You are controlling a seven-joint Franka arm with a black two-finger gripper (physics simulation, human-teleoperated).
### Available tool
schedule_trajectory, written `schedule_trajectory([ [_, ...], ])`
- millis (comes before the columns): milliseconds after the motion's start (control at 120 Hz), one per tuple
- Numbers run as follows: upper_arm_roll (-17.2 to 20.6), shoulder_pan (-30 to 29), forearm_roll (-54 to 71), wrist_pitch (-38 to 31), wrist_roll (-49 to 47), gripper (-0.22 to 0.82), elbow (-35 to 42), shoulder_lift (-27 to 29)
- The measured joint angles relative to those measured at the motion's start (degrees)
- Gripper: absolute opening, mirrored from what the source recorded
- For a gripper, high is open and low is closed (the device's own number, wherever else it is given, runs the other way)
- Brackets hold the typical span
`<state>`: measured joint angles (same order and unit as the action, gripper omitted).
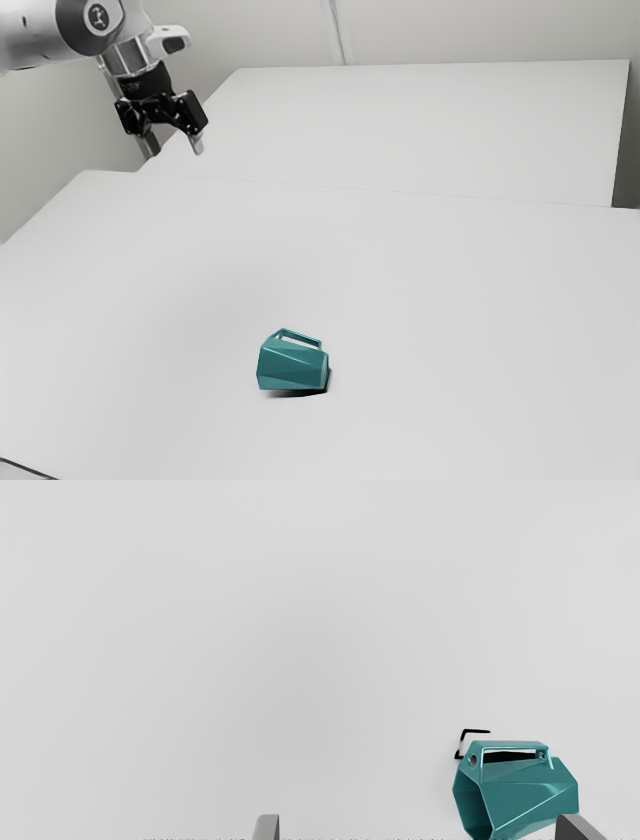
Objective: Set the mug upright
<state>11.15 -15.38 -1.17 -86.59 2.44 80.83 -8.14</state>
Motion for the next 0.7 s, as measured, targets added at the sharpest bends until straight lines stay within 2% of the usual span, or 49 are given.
schedule_trajectory([
  [150, 0.0, -0.1, -0.8, 0.3, 0.5, 0.60, 0.9, 0.1],
  [267, -2.4, 0.0, -5.9, 0.2, 0.8, 0.60, 6.5, 0.3],
  [433, -3.2, -0.1, -9.5, -0.6, 1.1, 0.60, 12.9, 0.4],
  [700, -6.7, -0.1, -21.1, -2.3, 1.7, 0.60, 22.7, 0.5],
])
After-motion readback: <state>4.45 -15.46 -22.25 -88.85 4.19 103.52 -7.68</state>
